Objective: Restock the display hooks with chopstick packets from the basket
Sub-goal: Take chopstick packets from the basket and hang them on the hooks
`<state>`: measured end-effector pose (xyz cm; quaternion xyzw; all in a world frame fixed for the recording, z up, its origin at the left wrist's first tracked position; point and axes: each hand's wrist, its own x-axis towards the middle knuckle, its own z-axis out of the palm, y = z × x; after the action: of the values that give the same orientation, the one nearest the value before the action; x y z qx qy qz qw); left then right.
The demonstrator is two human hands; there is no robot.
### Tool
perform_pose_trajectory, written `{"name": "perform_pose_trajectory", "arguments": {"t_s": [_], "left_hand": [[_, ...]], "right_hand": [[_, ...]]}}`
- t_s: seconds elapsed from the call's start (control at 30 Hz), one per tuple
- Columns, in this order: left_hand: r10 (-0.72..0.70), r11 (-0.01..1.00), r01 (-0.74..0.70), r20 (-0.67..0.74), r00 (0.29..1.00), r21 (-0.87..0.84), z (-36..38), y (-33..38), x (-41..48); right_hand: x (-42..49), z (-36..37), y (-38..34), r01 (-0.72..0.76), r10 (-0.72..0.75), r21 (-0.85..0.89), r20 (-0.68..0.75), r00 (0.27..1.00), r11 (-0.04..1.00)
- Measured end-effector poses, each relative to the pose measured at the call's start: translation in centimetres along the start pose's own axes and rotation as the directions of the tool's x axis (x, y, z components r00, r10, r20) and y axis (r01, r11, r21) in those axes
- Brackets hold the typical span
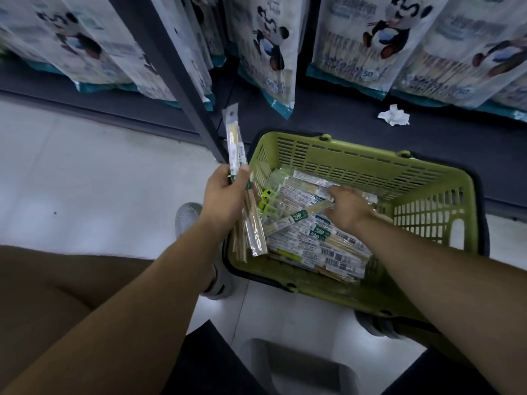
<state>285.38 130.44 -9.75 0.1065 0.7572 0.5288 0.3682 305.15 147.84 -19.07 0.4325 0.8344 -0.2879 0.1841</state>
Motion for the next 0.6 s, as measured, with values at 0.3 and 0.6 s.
{"name": "perform_pose_trajectory", "arguments": {"t_s": [0.3, 0.6], "left_hand": [[-0.048, 0.987, 0.052, 0.034, 0.998, -0.150, 0.4, -0.2, 0.8], [-0.043, 0.985, 0.052, 0.056, 0.997, -0.163, 0.3, -0.2, 0.6]], "right_hand": [[-0.3, 2.3, -3.6, 0.398, -0.389, -0.088, 0.107, 0.915, 0.913], [-1.0, 1.6, -2.2, 0.313, -0.296, -0.151, 0.122, 0.947, 0.938]]}}
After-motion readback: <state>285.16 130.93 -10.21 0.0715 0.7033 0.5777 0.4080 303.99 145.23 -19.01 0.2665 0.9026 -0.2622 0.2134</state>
